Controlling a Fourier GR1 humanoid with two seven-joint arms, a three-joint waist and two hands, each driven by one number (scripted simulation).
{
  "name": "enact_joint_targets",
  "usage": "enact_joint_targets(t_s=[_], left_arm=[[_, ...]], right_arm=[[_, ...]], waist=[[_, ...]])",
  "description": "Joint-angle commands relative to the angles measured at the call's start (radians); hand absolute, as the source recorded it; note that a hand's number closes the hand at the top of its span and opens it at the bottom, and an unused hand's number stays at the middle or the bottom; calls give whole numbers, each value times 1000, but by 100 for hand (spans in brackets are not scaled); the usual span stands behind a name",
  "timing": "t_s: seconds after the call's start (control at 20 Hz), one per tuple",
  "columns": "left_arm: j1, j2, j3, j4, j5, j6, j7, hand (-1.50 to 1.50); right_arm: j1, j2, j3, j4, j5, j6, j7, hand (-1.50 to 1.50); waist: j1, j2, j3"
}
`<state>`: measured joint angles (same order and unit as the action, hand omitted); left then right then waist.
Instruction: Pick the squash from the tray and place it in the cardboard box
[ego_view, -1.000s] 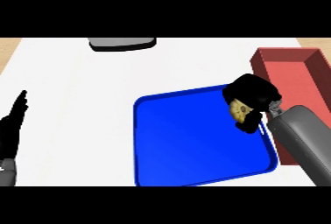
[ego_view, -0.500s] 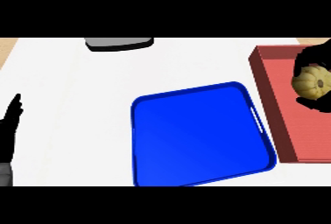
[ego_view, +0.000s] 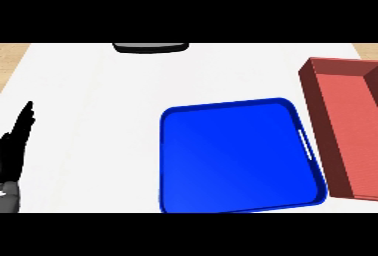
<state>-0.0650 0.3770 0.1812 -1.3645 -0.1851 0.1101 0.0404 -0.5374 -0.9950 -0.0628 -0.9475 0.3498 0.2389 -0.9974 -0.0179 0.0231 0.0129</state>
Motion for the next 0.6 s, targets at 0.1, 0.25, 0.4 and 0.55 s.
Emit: enact_joint_targets(t_s=[0.1, 0.25, 0.4, 0.55], left_arm=[[-8, -17, -28, -11, -13, -3, 3, 0], [-30, -23, -46, 9, -36, 6, -9, 0], [-40, -4, -38, 17, -21, -23, 3, 0], [-53, -25, -60, -9, -35, -10, 23, 0]], right_arm=[[25, -59, 6, 111, -114, 216, -273, 150], [-30, -89, 21, 101, -182, 298, -221, 150], [-24, -77, 84, 109, -191, 321, -179, 150], [-57, -78, 123, 120, -216, 348, -139, 150]], waist=[[44, -5, -6], [50, -7, -10], [60, -8, -11], [73, -7, -10]])
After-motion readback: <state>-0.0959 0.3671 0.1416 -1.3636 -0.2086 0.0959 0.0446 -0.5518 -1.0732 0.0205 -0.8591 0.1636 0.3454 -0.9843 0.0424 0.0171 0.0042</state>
